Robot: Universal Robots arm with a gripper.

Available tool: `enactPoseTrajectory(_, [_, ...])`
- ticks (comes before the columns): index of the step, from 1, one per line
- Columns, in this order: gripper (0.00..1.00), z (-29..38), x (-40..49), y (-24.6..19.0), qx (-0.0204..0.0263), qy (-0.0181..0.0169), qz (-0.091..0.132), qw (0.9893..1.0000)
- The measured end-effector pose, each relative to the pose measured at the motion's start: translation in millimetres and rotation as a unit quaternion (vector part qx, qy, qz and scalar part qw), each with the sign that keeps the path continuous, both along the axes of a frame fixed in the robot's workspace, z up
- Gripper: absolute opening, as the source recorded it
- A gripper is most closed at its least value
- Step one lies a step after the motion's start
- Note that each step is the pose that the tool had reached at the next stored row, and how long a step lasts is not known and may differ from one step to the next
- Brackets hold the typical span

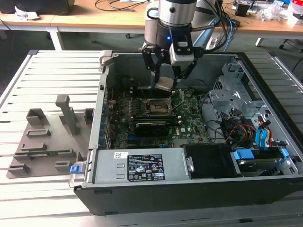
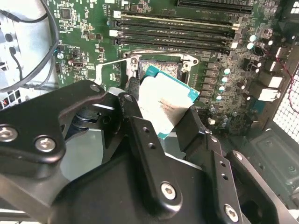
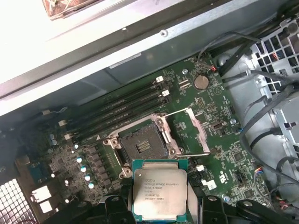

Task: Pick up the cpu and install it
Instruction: 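Place the cpu into insertion slot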

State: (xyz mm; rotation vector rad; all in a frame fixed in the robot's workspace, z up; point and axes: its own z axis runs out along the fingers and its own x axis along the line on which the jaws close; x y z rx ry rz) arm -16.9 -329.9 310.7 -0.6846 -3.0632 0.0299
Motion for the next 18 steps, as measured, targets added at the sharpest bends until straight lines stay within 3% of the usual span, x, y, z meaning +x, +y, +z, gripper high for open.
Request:
enactPoseTrajectory(12, [0.55, -0.1, 0.0, 0.0, 0.0000, 0.0000, -0.048, 0.9989])
enactPoseTrajectory(18, [0.55, -0.1, 0.0, 0.0, 0.0000, 0.0000, -0.076, 0.9971])
